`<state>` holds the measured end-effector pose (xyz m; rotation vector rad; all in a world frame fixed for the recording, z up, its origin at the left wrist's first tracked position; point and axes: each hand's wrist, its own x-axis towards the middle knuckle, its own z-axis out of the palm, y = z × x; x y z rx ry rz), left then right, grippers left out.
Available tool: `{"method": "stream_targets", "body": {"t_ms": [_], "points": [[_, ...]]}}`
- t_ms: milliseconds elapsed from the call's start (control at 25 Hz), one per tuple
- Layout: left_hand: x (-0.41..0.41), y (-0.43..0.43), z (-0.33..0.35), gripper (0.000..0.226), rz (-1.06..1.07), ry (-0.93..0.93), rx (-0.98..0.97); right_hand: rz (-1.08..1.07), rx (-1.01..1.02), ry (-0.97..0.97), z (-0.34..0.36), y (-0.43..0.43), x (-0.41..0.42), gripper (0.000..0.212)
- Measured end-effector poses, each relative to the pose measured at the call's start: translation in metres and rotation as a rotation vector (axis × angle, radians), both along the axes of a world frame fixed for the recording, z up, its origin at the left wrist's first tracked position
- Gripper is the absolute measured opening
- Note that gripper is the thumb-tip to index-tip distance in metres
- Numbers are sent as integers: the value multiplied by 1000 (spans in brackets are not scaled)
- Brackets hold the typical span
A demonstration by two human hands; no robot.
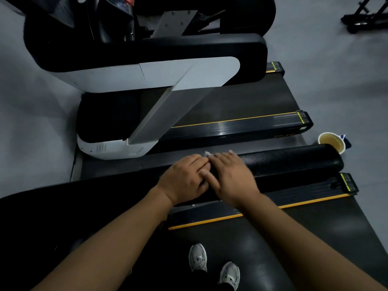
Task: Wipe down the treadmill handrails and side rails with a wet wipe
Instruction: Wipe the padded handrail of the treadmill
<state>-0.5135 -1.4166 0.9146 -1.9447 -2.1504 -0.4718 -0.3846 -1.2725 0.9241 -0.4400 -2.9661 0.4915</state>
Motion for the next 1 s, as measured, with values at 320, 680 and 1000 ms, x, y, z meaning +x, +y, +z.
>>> {"method": "stream_targets", "body": {"t_ms": [320,680,1000], "points": [[-1,0,1,33,2,-13,-3,-138,48,46,-13,-16,35,75],[1,1,6,28,38,-41,-6,-195,18,99,-22,-28,56,77],[2,0,4,25,28,-39,-16,-206,175,41,-38,-32,85,75]]}}
